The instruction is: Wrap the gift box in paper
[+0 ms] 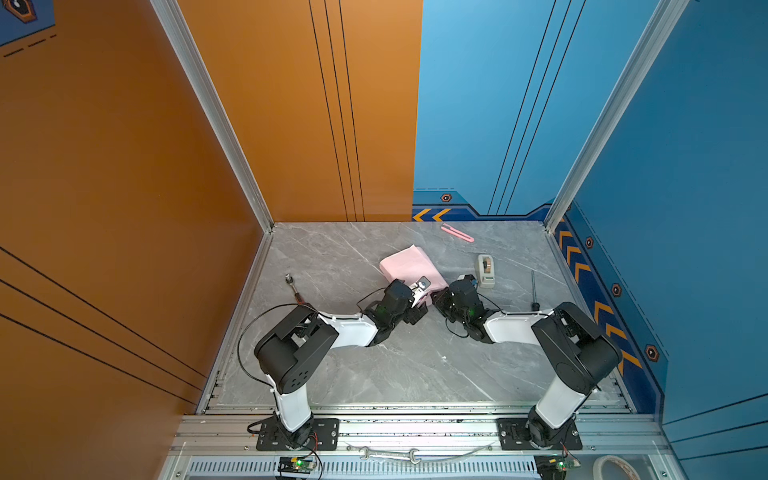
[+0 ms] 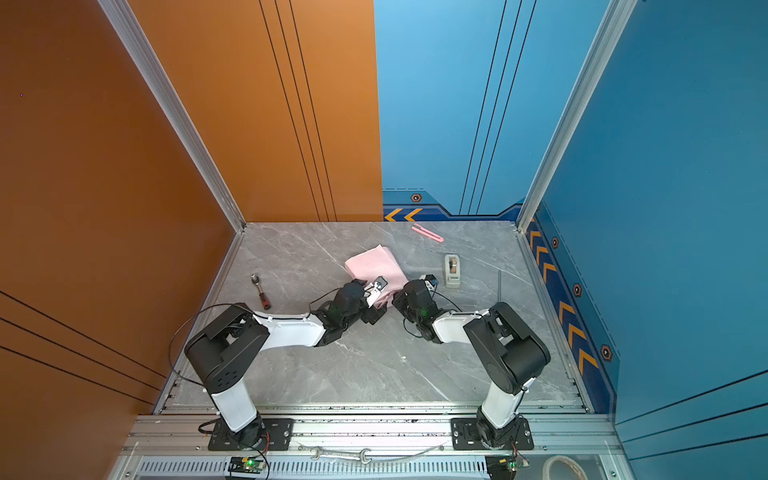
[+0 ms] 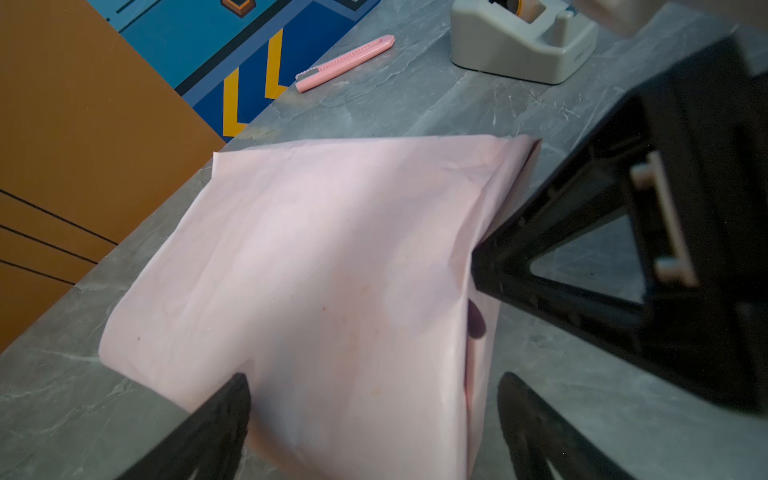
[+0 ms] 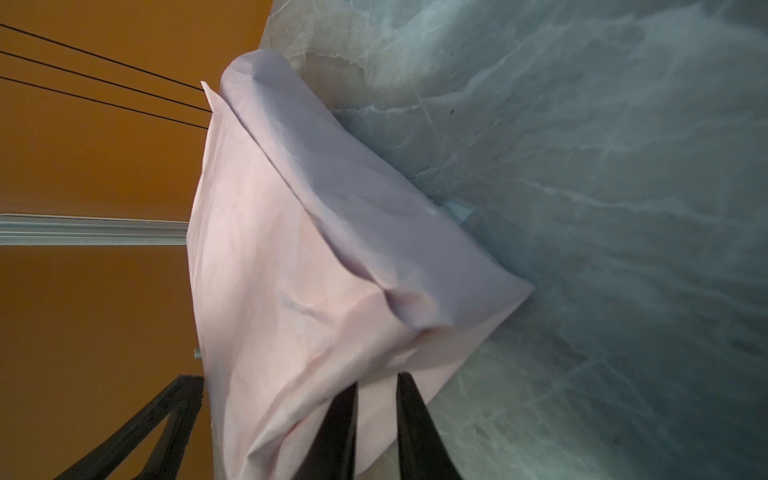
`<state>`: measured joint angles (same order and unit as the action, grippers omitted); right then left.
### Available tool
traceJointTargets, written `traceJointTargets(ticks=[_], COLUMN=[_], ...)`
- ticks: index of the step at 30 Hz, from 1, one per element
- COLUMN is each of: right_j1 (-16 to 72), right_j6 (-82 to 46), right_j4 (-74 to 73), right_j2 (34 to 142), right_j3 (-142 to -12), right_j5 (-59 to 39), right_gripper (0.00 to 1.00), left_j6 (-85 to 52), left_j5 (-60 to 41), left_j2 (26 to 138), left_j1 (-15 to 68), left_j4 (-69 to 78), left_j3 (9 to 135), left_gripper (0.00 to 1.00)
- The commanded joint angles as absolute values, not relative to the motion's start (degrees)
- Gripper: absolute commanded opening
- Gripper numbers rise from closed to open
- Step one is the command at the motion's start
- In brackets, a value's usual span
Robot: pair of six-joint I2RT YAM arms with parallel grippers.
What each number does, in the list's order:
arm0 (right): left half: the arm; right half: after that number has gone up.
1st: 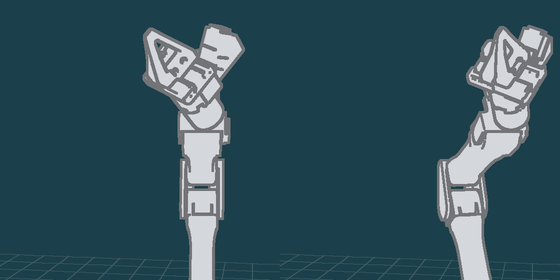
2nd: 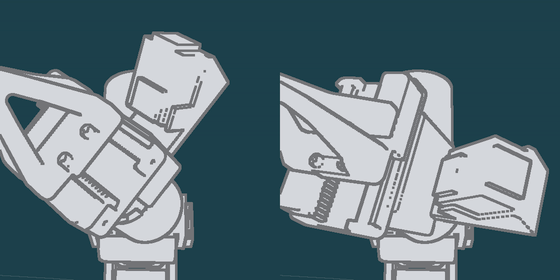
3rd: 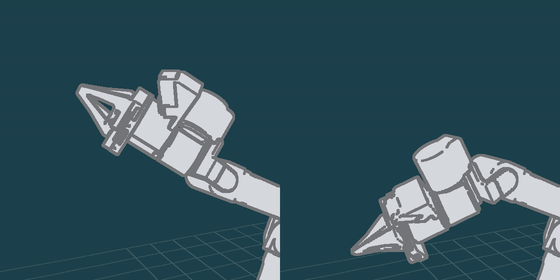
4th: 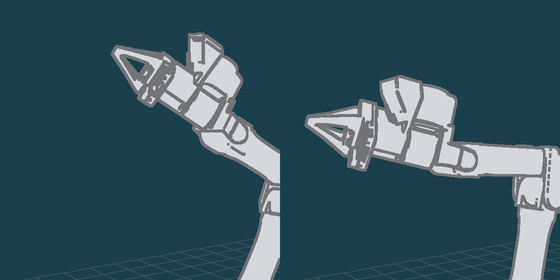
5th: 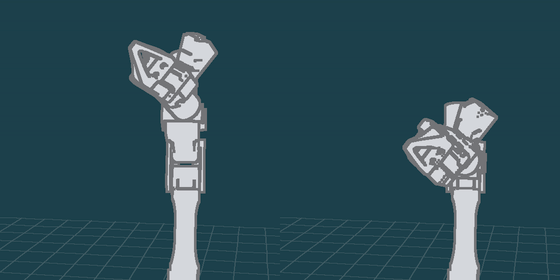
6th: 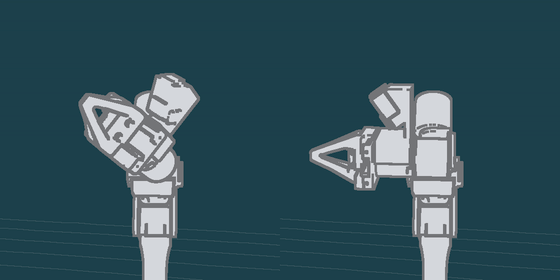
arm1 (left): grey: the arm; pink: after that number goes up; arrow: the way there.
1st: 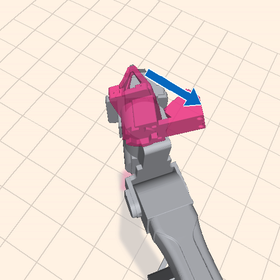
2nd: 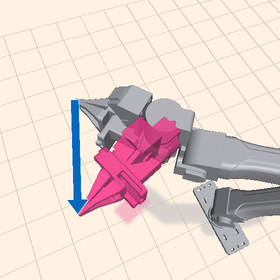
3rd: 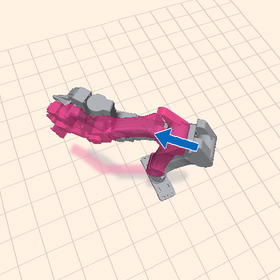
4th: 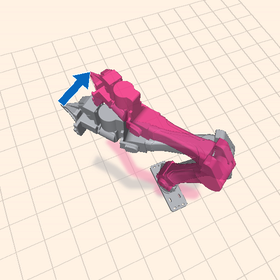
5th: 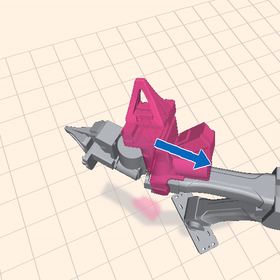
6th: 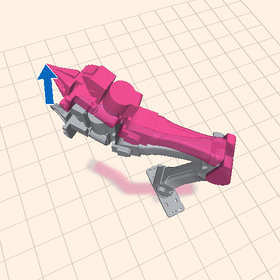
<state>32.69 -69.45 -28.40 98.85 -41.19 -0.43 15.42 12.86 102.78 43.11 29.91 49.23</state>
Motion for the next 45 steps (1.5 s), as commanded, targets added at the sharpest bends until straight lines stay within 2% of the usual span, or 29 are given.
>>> traceJointTargets(ticks=[1, 5, 10, 16, 21, 25, 30, 37, 45], right_j1=[33.17, 33.13, 33.04, 32.32, 30.47, 25.57, 14.96, -0.8, -8.31], right_j6=[-70.0, -70.05, -70.2, -69.92, -66.2, -58.18, -44.78, -24.86, -12.61], right_j4=[-29.34, -29.45, -29.61, -30.21, -24.96, -16.27, -3.33, 15.21, 20.71], right_j2=[99.08, 98.73, 98.35, 95.6, 89.94, 83.5, 78.06, 85.27, 98.83], right_j3=[-40.08, -39.82, -39.64, -37.99, -36.75, -37.03, -41.46, -54.57, -66.61], right_j5=[-0.83, -0.81, -0.79, -1.47, -3.3, -7.19, -15.06, -27.01, -35.6], right_gripper=[0.21, 0.21, 0.21, 0.24, 0.3, 0.34, 0.36, 0.37, 0.37], left_j6=[15.21, 14.1, 12.27, 10.67, 9.32, 8.09, 6.91, 6.44, 5.8], left_j5=[12.47, 12.77, 11.22, 8.71, 7.7, 6.78, 5.98, 5.53, 5.28], left_j2=[104.31, 105.11, 104.85, 105.58, 106.13, 106.01, 105.71, 105.47, 105.27], left_j1=[42.54, 41.86, 40.58, 39.64, 39.3, 38.92, 38.41, 38.13, 38.03], left_j4=[27.14, 25.58, 25.65, 25.68, 25.66, 25.69, 25.66, 25.64, 25.58], left_j3=[51.64, 52.17, 51.17, 51.16, 51.16, 50.8, 50.32, 50.01, 49.58], left_gripper=[0.92, 0.87, 0.74, 0.72, 0.71, 0.71, 0.7, 0.7, 0.69])
